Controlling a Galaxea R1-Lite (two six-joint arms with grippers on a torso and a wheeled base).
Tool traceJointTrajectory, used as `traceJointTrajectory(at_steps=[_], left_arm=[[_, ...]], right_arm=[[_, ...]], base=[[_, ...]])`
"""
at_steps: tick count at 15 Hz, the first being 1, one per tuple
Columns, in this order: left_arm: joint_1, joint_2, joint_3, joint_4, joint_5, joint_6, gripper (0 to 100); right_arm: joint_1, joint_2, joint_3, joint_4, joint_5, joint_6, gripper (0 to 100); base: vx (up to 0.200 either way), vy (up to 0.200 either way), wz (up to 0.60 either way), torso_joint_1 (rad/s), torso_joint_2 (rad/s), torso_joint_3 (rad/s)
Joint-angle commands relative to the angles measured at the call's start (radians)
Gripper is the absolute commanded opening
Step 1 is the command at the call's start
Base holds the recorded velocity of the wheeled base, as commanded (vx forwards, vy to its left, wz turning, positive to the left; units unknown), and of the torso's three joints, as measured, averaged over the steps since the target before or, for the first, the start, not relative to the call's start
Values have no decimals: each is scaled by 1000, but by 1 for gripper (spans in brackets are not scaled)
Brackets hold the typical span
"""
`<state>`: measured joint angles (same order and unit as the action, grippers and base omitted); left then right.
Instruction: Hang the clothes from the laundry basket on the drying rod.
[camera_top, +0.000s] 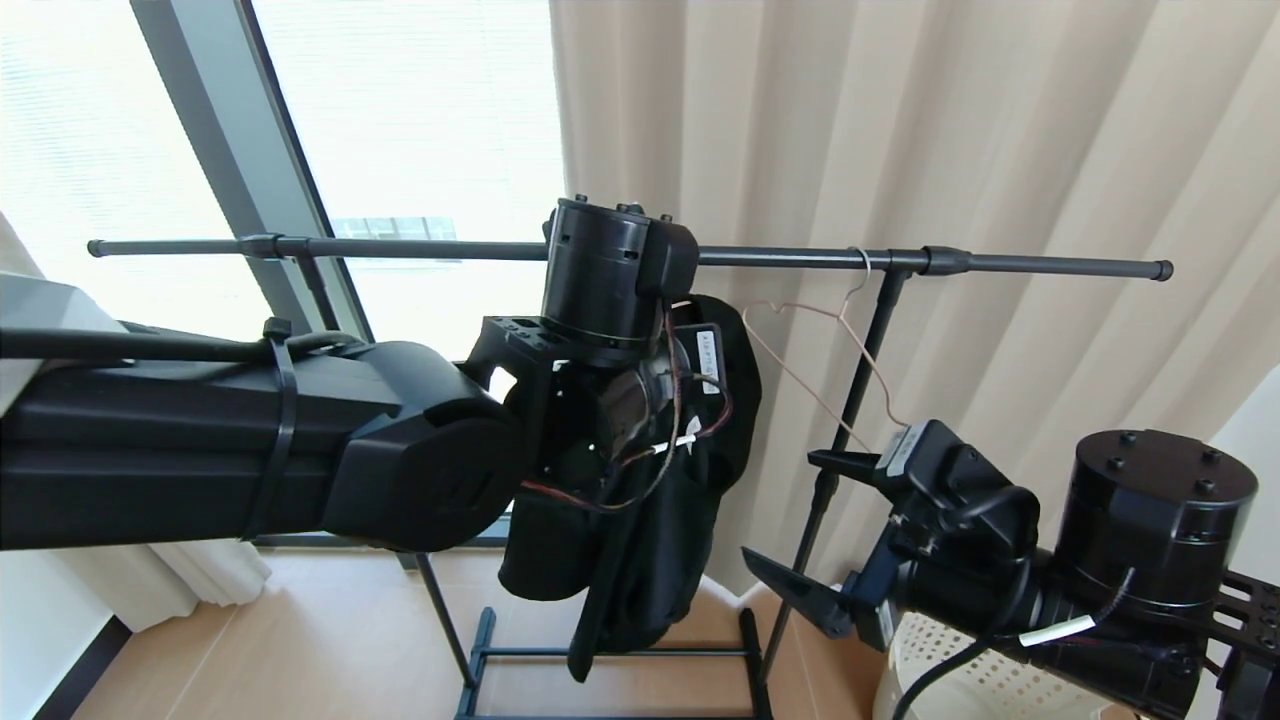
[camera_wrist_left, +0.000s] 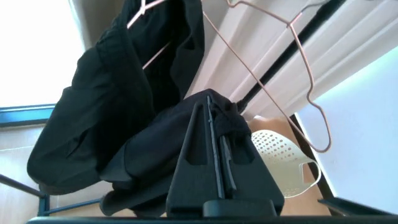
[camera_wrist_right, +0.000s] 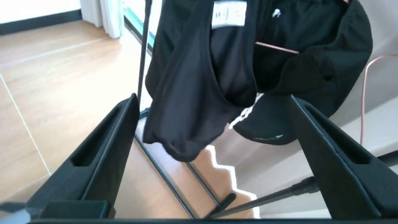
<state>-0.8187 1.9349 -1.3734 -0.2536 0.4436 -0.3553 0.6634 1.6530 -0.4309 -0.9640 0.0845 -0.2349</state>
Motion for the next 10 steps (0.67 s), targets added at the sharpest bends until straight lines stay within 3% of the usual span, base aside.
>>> traceJointTrajectory(at_steps=[1, 5, 7, 9, 10], left_arm=[[-13, -17, 17, -1, 0, 7, 0], [-7, -79, 103, -44, -34, 95, 0], [29, -117, 152, -90, -123, 171, 0], [70, -171, 185, -95, -273, 237, 0], [72, -171, 182, -95, -281, 243, 0]], right_arm=[[25, 51, -40, -2, -38, 63, 100], [-16, 59, -16, -42, -15, 60, 100], [-50, 50, -5, -74, 43, 40, 100], [-94, 30, 4, -79, 133, 25, 100], [-94, 30, 3, -79, 138, 25, 100]], base=[[0, 0, 0, 0, 0, 0], [0, 0, 0, 0, 0, 0], [0, 0, 0, 0, 0, 0], [0, 0, 0, 0, 0, 0], [0, 0, 0, 0, 0, 0]])
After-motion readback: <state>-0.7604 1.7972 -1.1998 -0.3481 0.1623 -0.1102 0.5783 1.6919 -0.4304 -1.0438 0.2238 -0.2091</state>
